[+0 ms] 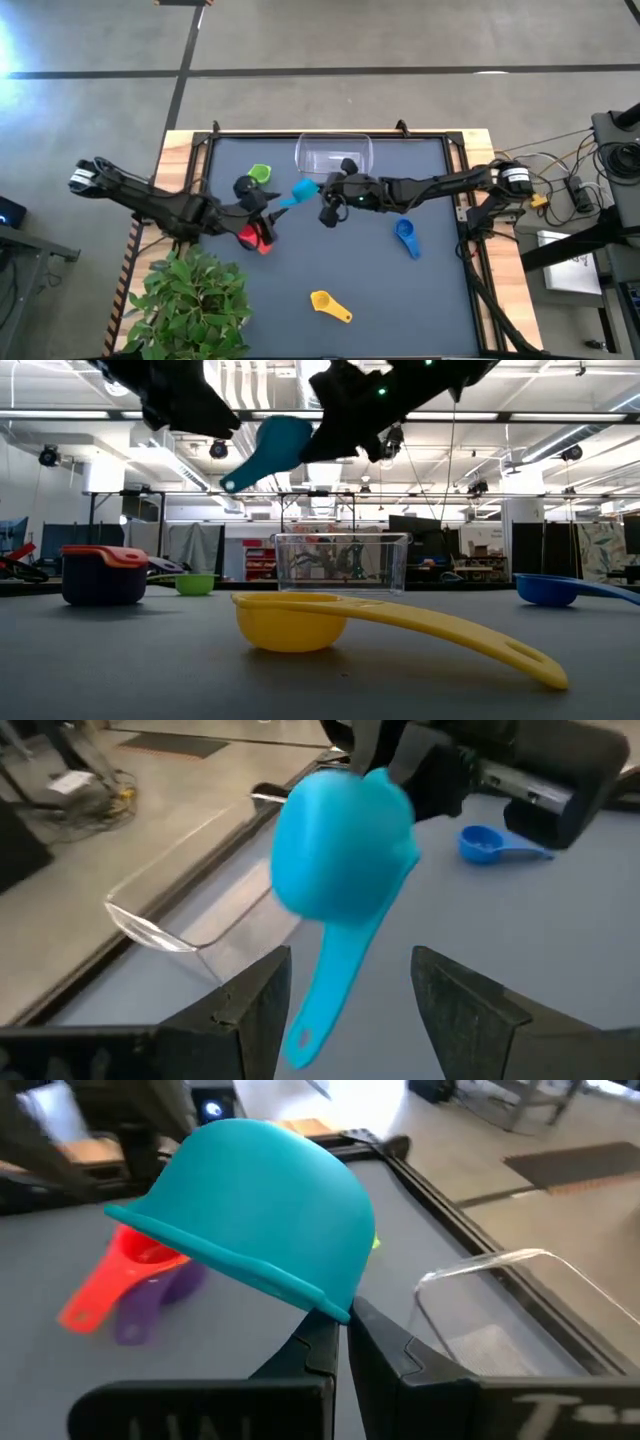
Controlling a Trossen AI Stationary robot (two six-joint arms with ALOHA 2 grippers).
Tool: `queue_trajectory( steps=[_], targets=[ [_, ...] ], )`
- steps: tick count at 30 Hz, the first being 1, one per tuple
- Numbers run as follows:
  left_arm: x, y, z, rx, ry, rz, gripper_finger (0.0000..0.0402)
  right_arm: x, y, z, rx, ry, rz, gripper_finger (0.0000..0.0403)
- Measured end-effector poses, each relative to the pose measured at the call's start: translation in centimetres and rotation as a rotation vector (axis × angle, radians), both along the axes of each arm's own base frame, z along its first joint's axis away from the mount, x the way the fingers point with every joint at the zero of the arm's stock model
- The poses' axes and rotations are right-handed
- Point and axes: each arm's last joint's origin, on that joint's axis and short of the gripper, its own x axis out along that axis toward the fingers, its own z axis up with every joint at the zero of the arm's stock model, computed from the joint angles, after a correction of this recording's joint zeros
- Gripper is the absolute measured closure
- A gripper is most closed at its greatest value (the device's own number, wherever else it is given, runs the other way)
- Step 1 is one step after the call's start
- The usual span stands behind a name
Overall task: Nest measuring cups in basket
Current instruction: Stack the light blue measuring cup on top of the red measuring cup
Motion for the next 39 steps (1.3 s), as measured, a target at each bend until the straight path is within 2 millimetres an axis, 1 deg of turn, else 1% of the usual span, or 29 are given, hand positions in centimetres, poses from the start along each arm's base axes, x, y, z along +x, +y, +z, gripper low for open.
queue_trajectory(
  steps=[3, 7, 13, 17, 21, 30, 34, 39],
  targets=[
    [0.7, -0.2, 0.2, 0.015, 0.002, 0.013, 0.0212, 1.1, -0.4, -0.6, 0.006, 0.034, -0.026, 0.0395],
    [1.4, -0.3, 0.0, 0.031, 0.022, 0.028, 0.0212, 2.3, -0.5, -1.3, 0.010, 0.052, -0.032, 0.0394],
    [2.2, -0.4, -0.5, 0.071, 0.041, 0.077, 0.0212, 3.8, -0.5, -1.7, 0.017, 0.057, -0.032, 0.0394],
    [2.8, -0.6, -1.1, 0.093, 0.064, 0.083, 0.0212, 4.3, -0.6, -1.9, 0.017, 0.064, -0.038, 0.0394],
    [3.3, -0.6, -1.9, 0.136, 0.093, 0.126, 0.0212, 4.4, -0.7, -1.8, 0.015, 0.066, -0.046, 0.0394],
    [3.9, -0.6, -3.1, 0.211, 0.124, 0.201, 0.0214, 4.3, -0.7, -1.7, 0.021, 0.071, -0.051, 0.0394],
    [4.2, -0.6, -3.5, 0.236, 0.133, 0.221, 0.0240, 4.3, -0.7, -1.8, 0.021, 0.072, -0.051, 0.0394],
    [4.6, -0.7, -4.0, 0.276, 0.137, 0.254, 0.0300, 4.3, -0.7, -1.8, 0.030, 0.072, -0.052, 0.0394]
  ],
)
